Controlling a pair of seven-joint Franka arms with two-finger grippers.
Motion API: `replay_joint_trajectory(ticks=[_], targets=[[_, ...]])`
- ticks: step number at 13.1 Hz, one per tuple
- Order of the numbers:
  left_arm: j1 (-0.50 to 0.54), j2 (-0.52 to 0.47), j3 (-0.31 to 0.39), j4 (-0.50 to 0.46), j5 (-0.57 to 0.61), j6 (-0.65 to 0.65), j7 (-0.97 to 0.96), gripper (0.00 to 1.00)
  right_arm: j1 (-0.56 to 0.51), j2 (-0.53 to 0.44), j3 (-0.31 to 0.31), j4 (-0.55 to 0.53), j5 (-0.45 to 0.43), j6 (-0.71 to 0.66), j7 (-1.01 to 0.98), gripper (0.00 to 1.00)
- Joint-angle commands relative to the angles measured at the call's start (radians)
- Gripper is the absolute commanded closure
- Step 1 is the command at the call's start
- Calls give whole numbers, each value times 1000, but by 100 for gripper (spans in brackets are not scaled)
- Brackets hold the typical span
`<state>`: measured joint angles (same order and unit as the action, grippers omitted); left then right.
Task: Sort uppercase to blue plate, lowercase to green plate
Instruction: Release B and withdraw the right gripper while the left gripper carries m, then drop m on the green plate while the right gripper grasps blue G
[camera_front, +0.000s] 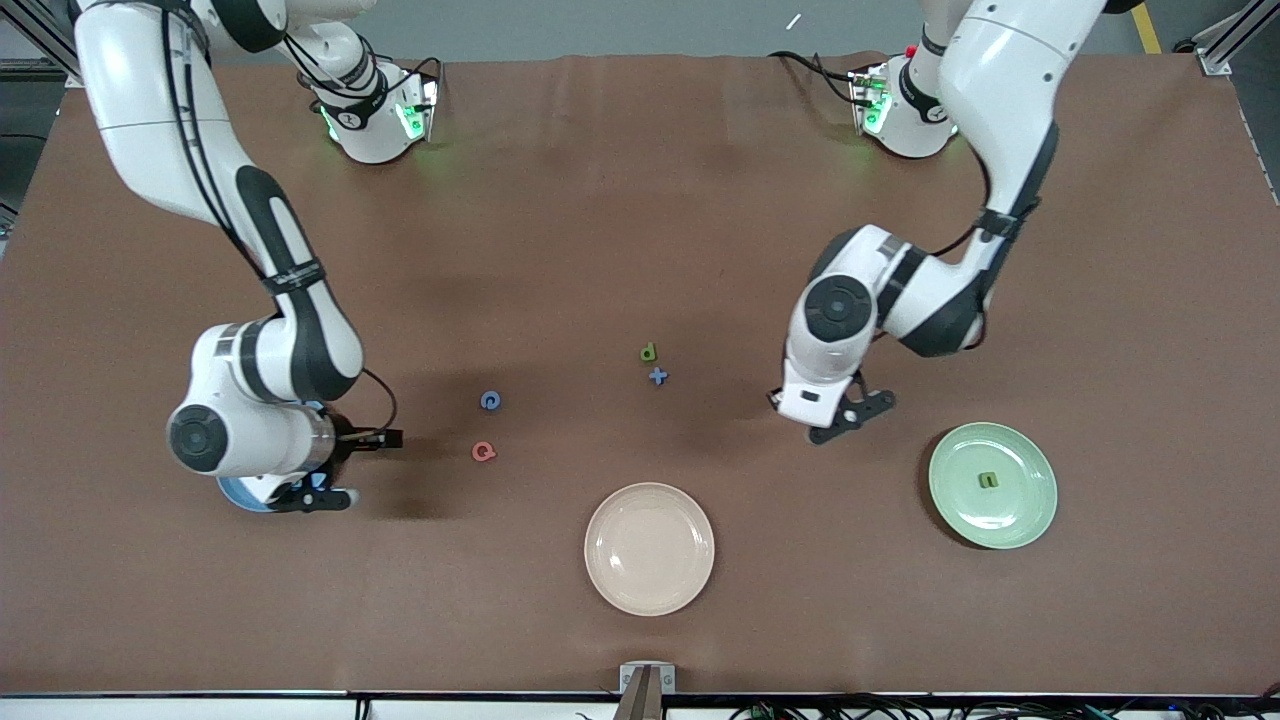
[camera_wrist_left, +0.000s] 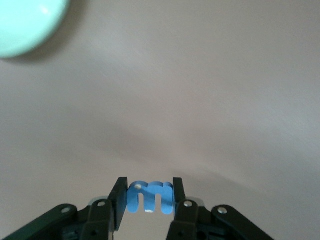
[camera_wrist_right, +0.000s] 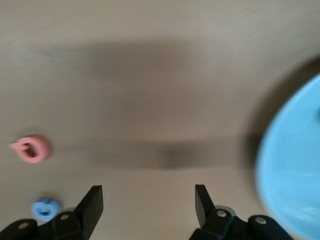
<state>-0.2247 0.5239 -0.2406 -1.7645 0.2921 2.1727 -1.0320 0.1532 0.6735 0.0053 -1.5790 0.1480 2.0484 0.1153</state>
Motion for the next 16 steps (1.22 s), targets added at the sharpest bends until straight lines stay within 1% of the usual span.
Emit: replay_joint_trajectory(ticks=[1, 3, 5, 7, 10, 11, 13, 14, 15, 16], targets=[[118, -21, -8, -26, 19, -8, 172, 100, 83, -71, -7, -76, 68, 1, 76, 17], [185, -15, -8, -21, 19, -8, 295, 100, 132, -81, -7, -108, 123, 13, 78, 17], [244, -4, -8, -15, 21, 4, 432, 100, 161, -81, -7, -166, 156, 89, 80, 17], [294, 7, -8, 8, 21, 4, 550, 100, 199, -81, -7, -243, 159, 215, 84, 17], [327, 40, -8, 54, 21, 4, 630, 100, 242, -77, -10, -257, 157, 243, 116, 17], [329, 54, -6, 69, 21, 4, 648, 100, 243, -75, -10, -257, 157, 248, 116, 20], [332, 83, -3, 98, 21, 7, 674, 99, 247, -74, -10, -279, 154, 285, 115, 28], [358, 100, 1, 109, 25, 22, 700, 99, 250, -72, -10, -285, 150, 298, 115, 34], [384, 116, 1, 115, 47, 42, 737, 98, 253, -71, -11, -285, 144, 299, 112, 37], [396, 126, 1, 117, 70, 68, 771, 97, 253, -71, -13, -285, 140, 300, 110, 38]])
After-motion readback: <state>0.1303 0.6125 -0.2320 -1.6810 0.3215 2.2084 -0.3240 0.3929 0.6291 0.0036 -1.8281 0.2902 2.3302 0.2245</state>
